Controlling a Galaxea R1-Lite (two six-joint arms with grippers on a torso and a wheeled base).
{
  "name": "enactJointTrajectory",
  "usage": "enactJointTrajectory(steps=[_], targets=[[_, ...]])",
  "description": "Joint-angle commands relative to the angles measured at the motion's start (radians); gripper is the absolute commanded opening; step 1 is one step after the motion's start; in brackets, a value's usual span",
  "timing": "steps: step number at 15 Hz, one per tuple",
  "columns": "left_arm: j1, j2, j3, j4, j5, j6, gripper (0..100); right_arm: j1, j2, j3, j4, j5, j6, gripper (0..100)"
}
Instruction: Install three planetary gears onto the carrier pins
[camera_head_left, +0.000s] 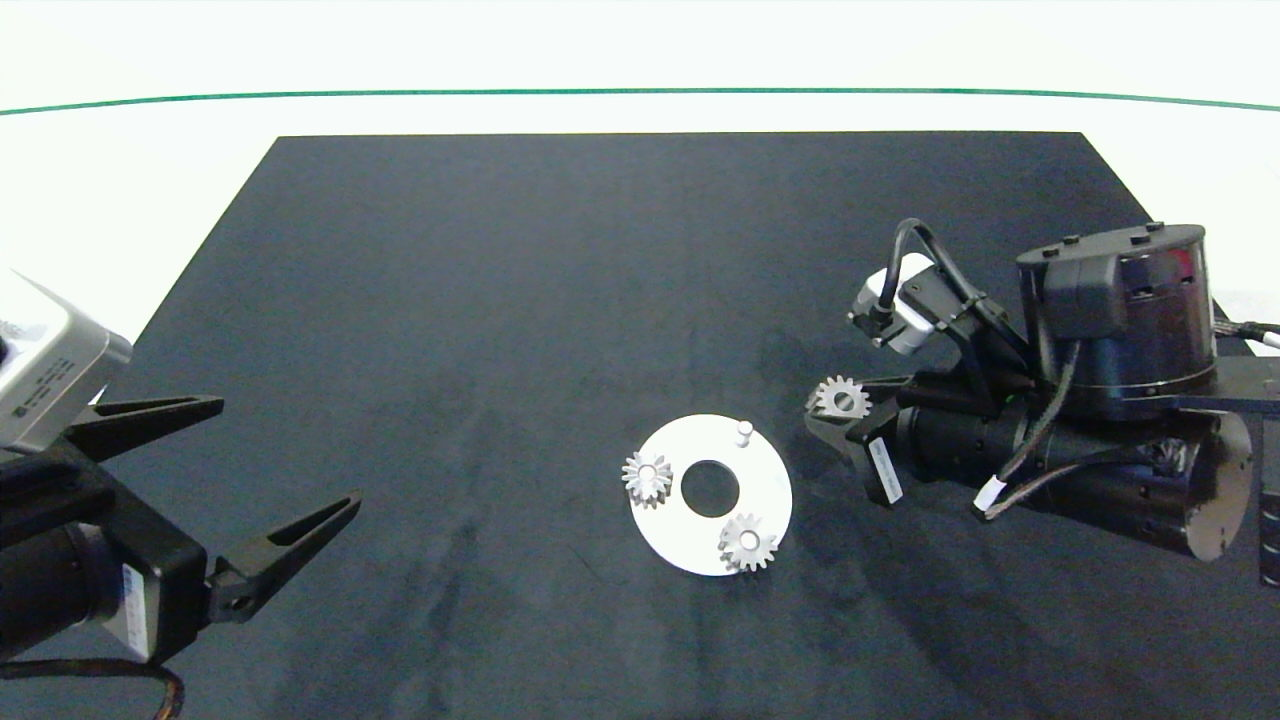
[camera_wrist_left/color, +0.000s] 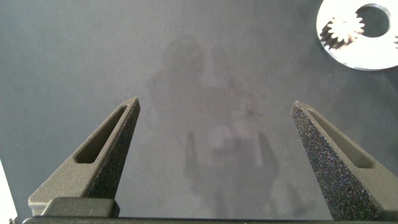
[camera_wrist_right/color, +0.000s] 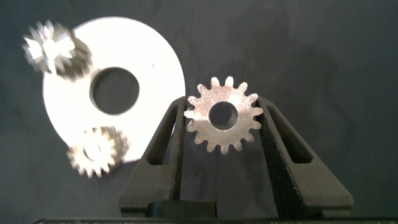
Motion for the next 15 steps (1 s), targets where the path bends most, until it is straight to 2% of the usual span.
enactJointTrajectory(steps=[1,6,15], targets=[[0.003,0.0,0.0,0.0,0.002,0.002,100,0.023,0.063,-0.054,0.001,-0.003,-0.001,7],[0.003,0.002,0.0,0.002,0.002,0.002,100,0.055,0.115,-0.075,0.001,-0.003,0.0,7],[0.005,0.0,0.0,0.0,0.002,0.002,100,0.058,0.184,-0.119,-0.003,-0.001,0.0,7]])
